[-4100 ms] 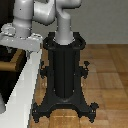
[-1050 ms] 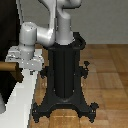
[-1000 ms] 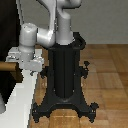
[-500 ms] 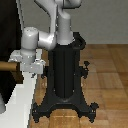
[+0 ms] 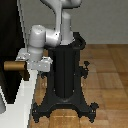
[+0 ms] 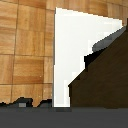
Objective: Open the door by pressing down and pulling on the handle.
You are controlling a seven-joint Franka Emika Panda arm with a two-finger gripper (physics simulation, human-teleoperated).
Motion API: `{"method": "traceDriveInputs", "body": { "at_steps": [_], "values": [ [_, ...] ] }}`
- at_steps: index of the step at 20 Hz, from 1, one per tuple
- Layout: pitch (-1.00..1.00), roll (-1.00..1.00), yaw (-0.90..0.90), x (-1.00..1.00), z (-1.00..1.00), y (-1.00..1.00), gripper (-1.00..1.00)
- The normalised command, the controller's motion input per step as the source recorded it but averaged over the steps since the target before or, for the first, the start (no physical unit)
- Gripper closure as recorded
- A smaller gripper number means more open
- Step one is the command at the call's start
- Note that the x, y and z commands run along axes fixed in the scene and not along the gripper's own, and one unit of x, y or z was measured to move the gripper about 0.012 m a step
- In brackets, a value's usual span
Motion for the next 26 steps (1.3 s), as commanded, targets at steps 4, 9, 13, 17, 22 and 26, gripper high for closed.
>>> {"method": "traceDriveInputs", "body": {
  "at_steps": [4,9,13,17,22,26],
  "values": [
    [0.0,0.0,0.0,0.0,0.0,1.0,-1.0],
    [0.0,0.0,0.0,0.0,0.0,1.0,-1.0],
    [0.0,0.0,0.0,0.0,0.0,1.0,-1.0],
    [0.0,0.0,0.0,0.0,0.0,0.25,-1.0],
    [0.0,0.0,0.0,0.0,-0.4,0.0,-1.0],
    [0.0,0.0,0.0,0.0,-0.25,0.0,-1.0]
  ]
}}
